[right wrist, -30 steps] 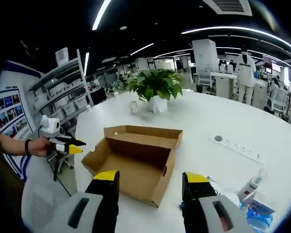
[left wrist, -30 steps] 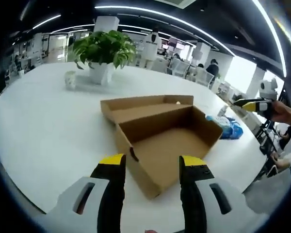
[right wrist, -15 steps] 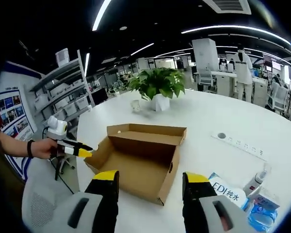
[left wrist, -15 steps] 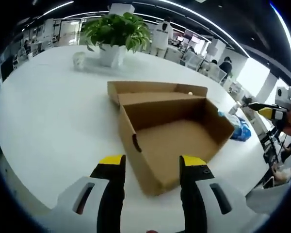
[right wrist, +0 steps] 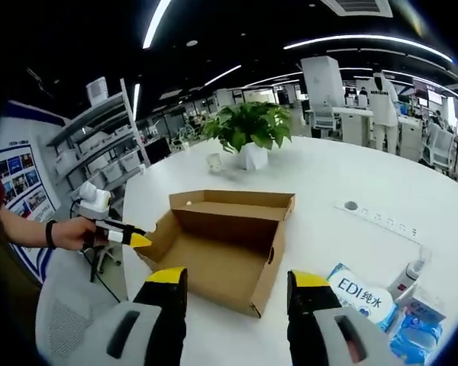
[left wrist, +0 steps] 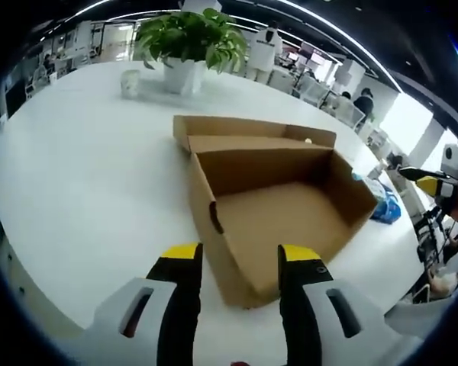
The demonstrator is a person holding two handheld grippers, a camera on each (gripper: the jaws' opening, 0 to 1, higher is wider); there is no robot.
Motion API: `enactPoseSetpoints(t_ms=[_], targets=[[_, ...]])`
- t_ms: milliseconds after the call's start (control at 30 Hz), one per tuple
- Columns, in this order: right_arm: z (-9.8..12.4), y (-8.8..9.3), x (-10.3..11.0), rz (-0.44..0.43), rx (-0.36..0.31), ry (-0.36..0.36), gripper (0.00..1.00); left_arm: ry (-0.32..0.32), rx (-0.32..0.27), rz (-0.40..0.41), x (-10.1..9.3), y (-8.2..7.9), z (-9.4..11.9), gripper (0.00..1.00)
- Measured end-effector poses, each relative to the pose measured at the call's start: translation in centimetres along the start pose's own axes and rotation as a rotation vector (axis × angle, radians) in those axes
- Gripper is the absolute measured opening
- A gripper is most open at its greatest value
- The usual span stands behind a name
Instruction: Operate the shoe box by opening the lid, removing the specified soft item, and placing it in the target area until the item is outside and the box remains undamaged.
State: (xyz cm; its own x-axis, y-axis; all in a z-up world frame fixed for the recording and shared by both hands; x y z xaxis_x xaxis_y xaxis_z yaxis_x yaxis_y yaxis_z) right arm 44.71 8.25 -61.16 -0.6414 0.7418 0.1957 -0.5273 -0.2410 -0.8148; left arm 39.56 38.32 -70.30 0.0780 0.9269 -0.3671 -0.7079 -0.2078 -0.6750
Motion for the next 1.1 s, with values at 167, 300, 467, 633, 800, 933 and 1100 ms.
enactPoseSetpoints(t_ms=[167, 300, 467, 633, 800, 933, 1100], targets=[[-0.2, 0.3, 0.1, -0.011, 0.002, -0.007, 0.51, -0.031, 0.015, 0.017, 0.4, 0.5, -0.6, 0.35], [-0.3, 0.4, 0.1, -0.016, 0.008, -0.011, 0.51, -0.048, 0.023, 0.051, 0.5, 0.9, -1.1, 0.26], [-0.8, 0.4, 0.2, -0.030, 0.010, -0.016, 0.51, -0.080, 0.025, 0.063, 0.9, 1.1, -1.4, 0.19], [-1.4, 0.6, 0.3, -0.042, 0.030, -0.020, 0.50, -0.135, 0.017, 0.034, 1.3, 0.9, -1.4, 0.16], [-2.1, 0.3, 0.6, -0.052, 0.040, -0.028, 0.49, -0.169, 0.009, 0.034, 1.5, 0.8, -1.4, 0.14], [-3.1, -0.4, 0.2, -0.062, 0.042, -0.021, 0.50, -0.181, 0.005, 0.034, 1.7, 0.8, -1.4, 0.13], [-4.8, -1.9, -0.7, -0.084, 0.045, 0.004, 0.50, -0.208, 0.001, 0.037, 1.8, 0.8, -1.4, 0.11]])
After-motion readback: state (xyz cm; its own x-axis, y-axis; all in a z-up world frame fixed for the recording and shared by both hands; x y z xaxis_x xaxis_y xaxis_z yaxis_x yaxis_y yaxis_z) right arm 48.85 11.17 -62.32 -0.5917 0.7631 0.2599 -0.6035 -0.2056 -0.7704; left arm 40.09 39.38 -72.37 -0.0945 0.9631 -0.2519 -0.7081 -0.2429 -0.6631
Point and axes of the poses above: the point that each gripper's makers call its tool centre point, and the gripper's own axes: z roughly backward along the fingers, x roughly to its left, y roughly out of its underside, the point moved 2 cm from there along z, roughly backward along the fingers, and after that the axes turned 6 degrees about y, right-handed, at the moved point
